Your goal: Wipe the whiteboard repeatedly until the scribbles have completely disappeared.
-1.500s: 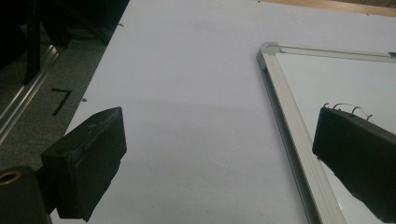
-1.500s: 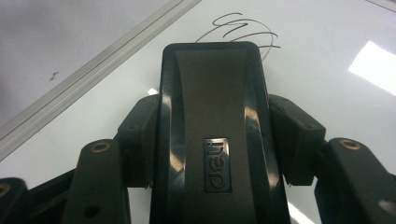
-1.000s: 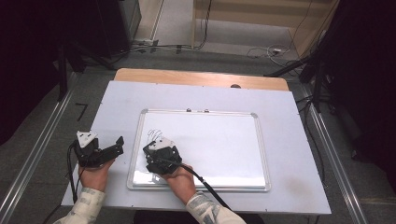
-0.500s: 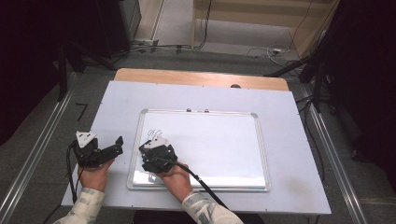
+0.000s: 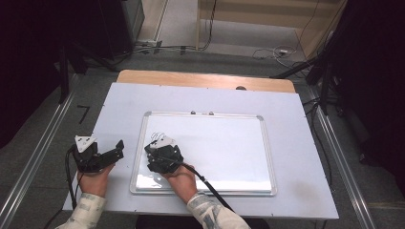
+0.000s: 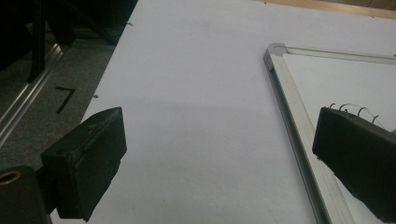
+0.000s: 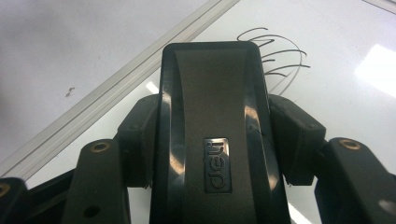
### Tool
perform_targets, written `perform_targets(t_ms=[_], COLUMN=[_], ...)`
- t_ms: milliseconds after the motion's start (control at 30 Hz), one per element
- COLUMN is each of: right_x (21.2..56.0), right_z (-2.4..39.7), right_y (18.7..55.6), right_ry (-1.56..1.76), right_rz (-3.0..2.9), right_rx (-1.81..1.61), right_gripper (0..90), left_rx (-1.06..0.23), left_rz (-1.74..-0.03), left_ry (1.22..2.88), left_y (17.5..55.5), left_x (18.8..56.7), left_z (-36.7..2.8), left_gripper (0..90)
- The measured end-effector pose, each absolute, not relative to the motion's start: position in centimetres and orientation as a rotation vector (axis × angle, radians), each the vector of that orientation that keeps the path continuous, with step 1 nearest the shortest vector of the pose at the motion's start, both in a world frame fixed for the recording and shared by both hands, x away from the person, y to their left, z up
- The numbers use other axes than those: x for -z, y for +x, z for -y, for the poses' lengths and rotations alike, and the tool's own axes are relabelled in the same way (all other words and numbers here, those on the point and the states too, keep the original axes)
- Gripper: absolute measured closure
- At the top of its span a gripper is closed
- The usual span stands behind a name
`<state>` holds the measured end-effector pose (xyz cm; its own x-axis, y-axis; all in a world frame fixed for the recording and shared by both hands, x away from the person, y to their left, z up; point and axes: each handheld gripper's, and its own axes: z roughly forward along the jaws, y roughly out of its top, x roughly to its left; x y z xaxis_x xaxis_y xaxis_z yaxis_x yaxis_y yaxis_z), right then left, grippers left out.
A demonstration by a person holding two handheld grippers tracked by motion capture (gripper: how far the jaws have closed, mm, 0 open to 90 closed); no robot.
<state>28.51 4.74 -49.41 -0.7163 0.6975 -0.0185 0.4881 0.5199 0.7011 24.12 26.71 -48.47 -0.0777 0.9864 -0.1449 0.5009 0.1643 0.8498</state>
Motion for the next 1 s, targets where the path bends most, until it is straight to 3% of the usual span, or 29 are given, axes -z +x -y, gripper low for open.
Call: perform_targets(t_ms=[1000], right_x=[49.5], right_z=[-5.6], right_y=[26.7], right_ry=[0.937], right_rz=[-2.5], right_rx=[-1.006], right_gripper=[39.1], left_rx=[-0.812], left_rz=[-1.677], left_ry=[1.449], left_y=[24.5], left_x=[48.4], left_z=[-26.4], left_gripper=[3.3])
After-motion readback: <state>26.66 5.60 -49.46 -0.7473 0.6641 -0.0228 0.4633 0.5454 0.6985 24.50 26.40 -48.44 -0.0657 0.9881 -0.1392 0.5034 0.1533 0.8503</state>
